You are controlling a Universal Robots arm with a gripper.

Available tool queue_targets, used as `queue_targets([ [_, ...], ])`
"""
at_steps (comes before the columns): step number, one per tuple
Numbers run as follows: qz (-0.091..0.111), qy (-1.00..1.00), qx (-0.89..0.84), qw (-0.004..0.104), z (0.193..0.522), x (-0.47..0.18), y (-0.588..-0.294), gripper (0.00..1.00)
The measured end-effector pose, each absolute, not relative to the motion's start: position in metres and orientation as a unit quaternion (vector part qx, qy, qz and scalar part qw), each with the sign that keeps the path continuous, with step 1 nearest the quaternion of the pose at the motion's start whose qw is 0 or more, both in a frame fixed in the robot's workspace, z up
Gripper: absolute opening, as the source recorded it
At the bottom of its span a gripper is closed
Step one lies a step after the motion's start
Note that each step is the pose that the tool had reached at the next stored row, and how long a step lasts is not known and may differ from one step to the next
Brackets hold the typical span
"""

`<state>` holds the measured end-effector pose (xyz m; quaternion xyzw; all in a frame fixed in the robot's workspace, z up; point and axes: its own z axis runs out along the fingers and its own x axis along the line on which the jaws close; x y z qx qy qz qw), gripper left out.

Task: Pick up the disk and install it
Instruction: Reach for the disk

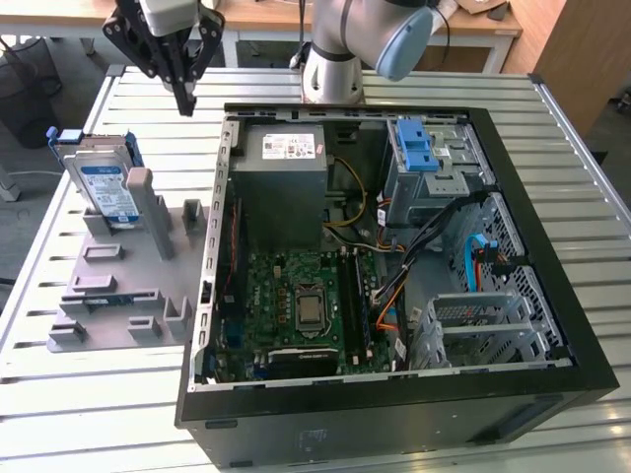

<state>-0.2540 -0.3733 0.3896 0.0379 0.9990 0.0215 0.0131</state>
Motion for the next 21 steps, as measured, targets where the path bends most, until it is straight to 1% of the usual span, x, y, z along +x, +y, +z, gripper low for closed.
queue_targets([
  [21,0.021,0.999,0.038,0.013,0.388,-0.272,-0.367,0.11],
])
